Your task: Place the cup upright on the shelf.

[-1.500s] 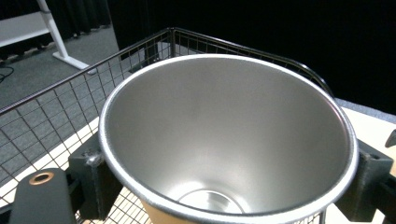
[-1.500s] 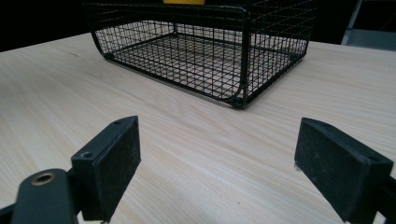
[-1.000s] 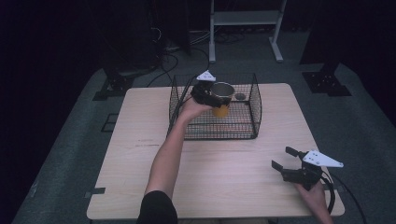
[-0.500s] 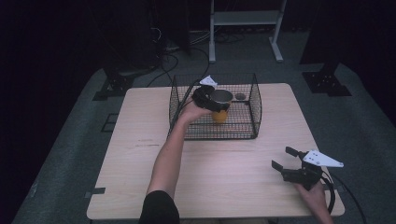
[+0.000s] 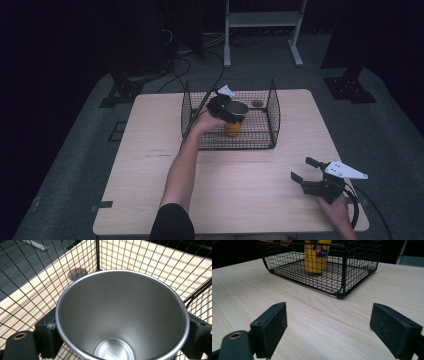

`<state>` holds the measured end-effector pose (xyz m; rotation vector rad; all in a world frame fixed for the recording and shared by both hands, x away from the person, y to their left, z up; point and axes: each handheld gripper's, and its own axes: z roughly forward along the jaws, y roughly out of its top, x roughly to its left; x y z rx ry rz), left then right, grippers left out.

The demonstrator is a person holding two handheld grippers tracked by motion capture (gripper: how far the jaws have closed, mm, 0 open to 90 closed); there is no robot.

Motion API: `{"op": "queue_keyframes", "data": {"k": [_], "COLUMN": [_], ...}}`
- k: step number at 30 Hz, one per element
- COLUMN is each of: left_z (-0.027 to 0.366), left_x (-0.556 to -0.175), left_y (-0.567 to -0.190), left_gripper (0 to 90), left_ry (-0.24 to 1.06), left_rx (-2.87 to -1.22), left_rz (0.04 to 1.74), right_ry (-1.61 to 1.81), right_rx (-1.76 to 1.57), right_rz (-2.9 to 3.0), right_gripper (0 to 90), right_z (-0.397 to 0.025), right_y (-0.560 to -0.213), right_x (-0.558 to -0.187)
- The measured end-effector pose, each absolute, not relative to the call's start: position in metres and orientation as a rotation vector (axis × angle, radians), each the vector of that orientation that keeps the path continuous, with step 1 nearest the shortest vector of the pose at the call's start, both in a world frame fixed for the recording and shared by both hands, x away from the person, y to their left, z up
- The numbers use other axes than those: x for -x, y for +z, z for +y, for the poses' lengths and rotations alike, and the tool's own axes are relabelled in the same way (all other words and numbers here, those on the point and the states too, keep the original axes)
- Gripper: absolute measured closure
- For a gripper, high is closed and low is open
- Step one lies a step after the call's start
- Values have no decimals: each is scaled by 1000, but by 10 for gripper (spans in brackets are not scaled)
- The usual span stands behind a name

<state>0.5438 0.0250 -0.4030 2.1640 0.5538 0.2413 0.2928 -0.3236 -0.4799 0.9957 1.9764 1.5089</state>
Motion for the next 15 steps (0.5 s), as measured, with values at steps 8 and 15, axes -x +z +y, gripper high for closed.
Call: {"op": "queue_keyframes", "data": {"k": [8,15], "left_z": [26,27], "left_x": [-544,-543], "left_y": [-403,-402], "left_gripper": [117,117], "left_ry": [262,276], "left_rx": [-2182,-2201], "left_rz": [554,541], "right_ry": [1510,1510], "right_rx": [-996,-996], "right_rz": [1976,1976], "right_gripper": [134,134], "right_z": [-324,-324], "right_y": [-480,-480], "right_x": [-293,-293]}}
